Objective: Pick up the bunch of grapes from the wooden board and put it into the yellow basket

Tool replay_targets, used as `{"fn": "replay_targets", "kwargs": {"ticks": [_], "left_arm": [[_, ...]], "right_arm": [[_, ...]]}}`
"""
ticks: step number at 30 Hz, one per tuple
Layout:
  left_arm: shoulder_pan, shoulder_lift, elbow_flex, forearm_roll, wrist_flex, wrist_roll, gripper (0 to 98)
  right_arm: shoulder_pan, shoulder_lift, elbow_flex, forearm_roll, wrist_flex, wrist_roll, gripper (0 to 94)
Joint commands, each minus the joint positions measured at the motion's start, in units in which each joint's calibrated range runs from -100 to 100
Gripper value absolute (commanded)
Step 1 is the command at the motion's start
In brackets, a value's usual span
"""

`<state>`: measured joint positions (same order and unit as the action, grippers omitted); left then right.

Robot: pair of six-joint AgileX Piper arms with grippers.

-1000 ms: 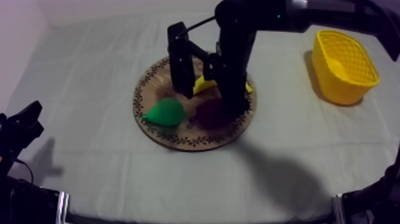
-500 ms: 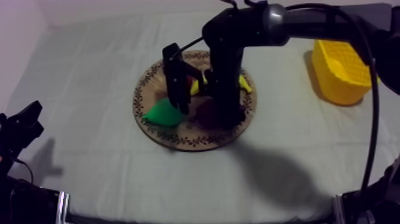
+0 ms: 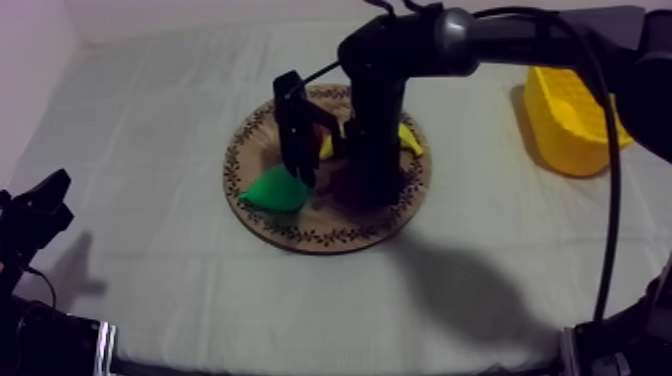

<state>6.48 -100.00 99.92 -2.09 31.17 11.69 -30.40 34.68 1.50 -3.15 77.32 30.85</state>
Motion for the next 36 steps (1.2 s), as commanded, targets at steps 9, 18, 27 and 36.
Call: {"fn": "replay_targets", "kwargs": {"ticks": [9, 18, 27, 36], "left_arm": [[0.00, 0.00, -0.03, -0.03, -0.05, 0.00, 0.1], [0.00, 0.00, -0.03, -0.03, -0.05, 0.00, 0.1], [0.00, 0.00, -0.03, -0.03, -0.05, 0.00, 0.1], [0.00, 0.00, -0.03, -0.03, -0.05, 0.00, 0.1]], "right_arm": [[1.78, -8.25, 1.79, -0.61, -0.42, 0.24, 43.6], [6.35, -20.16, 3.10, 0.22, -3.00, -0.86, 44.3], [14.76, -30.35, 3.59, 0.28, -7.45, -3.42, 44.2], [23.88, -36.61, 7.18, -0.01, -16.23, -7.84, 43.5]]}}
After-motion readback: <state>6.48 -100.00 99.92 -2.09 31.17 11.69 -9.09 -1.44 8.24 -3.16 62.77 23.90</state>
